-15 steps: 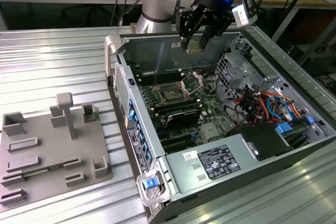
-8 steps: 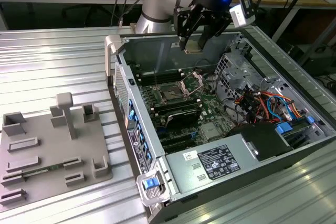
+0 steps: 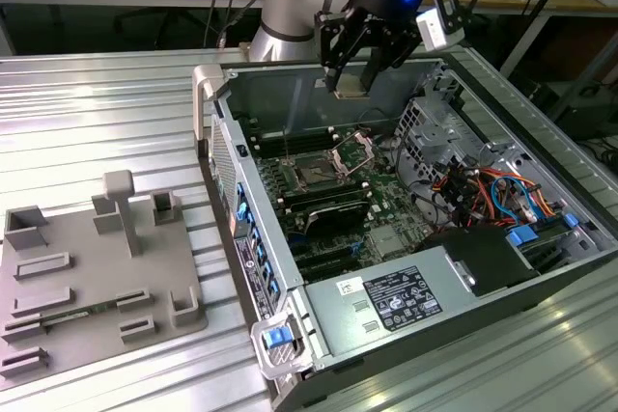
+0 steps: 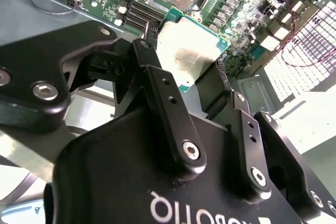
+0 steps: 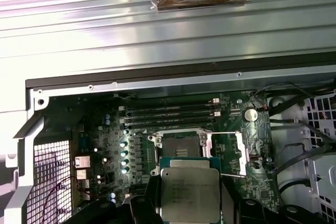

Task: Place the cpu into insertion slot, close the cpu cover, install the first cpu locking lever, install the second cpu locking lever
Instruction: 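Place the cpu into insertion slot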

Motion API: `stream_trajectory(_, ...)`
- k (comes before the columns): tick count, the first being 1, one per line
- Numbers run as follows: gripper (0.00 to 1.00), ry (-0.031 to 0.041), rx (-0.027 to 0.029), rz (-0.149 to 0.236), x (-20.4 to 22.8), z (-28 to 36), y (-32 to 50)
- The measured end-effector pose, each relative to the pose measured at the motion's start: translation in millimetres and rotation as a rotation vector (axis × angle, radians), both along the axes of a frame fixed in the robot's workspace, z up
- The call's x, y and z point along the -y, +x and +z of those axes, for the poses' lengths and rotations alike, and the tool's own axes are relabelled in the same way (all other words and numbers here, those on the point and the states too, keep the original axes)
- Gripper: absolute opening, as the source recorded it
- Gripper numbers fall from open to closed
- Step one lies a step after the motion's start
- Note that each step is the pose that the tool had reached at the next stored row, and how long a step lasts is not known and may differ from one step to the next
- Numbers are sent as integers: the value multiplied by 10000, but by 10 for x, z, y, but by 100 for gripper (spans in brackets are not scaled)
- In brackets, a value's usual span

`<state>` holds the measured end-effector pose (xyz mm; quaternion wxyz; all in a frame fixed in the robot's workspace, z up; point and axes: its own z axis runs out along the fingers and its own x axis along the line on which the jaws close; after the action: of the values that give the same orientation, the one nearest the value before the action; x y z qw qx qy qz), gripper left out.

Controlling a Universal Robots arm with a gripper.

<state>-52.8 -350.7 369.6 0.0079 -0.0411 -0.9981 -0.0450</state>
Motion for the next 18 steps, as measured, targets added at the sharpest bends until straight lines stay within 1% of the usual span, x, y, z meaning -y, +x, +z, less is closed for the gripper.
stream_trajectory(18,55,1,1,-239,0,-2,-72)
